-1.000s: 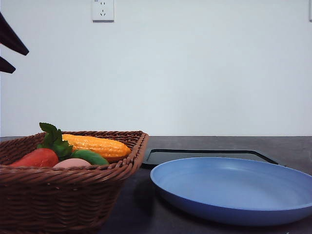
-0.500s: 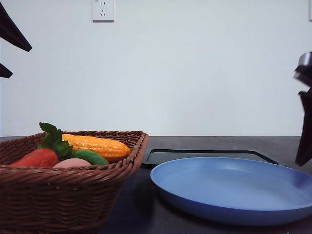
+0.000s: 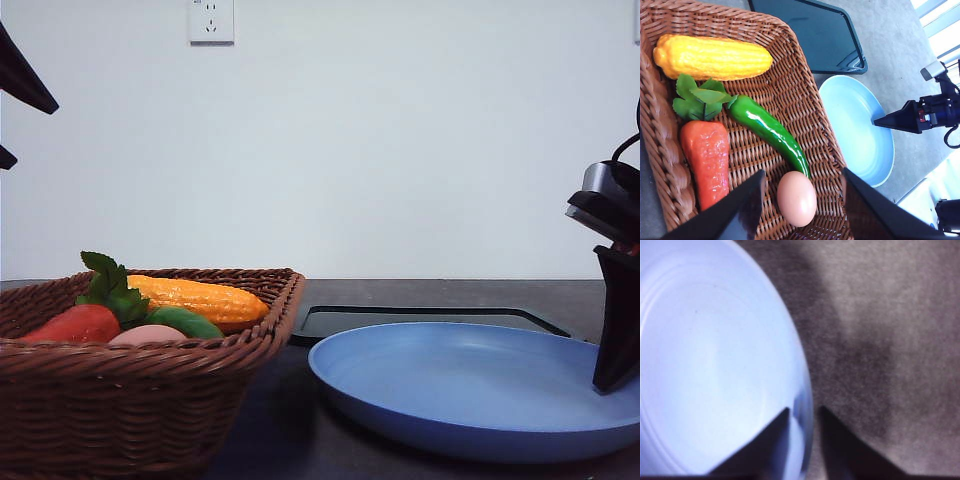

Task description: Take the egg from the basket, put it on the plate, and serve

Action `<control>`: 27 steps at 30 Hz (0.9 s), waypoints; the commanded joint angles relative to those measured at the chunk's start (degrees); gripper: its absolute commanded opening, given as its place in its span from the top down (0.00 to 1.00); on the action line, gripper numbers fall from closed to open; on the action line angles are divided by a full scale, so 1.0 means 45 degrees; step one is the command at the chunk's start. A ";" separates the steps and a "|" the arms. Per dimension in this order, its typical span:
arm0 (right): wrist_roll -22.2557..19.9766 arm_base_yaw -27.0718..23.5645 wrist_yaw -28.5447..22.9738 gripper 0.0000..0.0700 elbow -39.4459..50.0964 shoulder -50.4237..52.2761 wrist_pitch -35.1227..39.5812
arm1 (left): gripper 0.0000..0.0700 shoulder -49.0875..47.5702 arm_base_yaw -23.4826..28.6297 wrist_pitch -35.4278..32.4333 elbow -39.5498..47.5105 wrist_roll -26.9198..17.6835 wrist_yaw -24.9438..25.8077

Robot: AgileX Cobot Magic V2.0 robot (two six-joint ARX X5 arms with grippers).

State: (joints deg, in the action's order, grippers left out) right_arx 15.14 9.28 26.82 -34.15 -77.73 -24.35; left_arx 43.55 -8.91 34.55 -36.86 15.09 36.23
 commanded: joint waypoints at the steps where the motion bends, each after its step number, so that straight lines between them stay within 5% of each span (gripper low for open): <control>1: 0.0223 0.0052 -0.0018 0.99 -0.0151 -0.0178 0.0118 | 0.56 0.0073 -0.0044 -0.0029 -0.0165 -0.0201 0.0092; 6: 0.0223 0.0052 -0.0023 1.00 -0.0155 0.0013 -0.0021 | 0.55 0.0073 -0.0049 0.0284 -0.0165 0.0046 0.0227; 11: 0.0223 -0.0070 -0.0027 1.00 -0.0155 0.0990 -0.0451 | 0.41 0.0073 -0.0319 0.0421 -0.0165 0.0202 0.0733; 17: 0.0218 -0.0410 -0.0453 1.00 -0.0174 0.3064 -0.1348 | 0.42 0.0114 -0.1409 0.0441 -0.0183 0.0622 0.0495; 27: 0.0611 -0.1393 -0.0659 1.00 -0.0201 0.6398 -0.1947 | 0.42 0.1415 -0.5132 0.0436 -0.0514 0.1422 -0.3654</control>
State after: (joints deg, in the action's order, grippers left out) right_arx 16.76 3.15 23.41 -34.15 -49.29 -33.67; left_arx 48.87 -30.66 37.13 -37.71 20.61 21.57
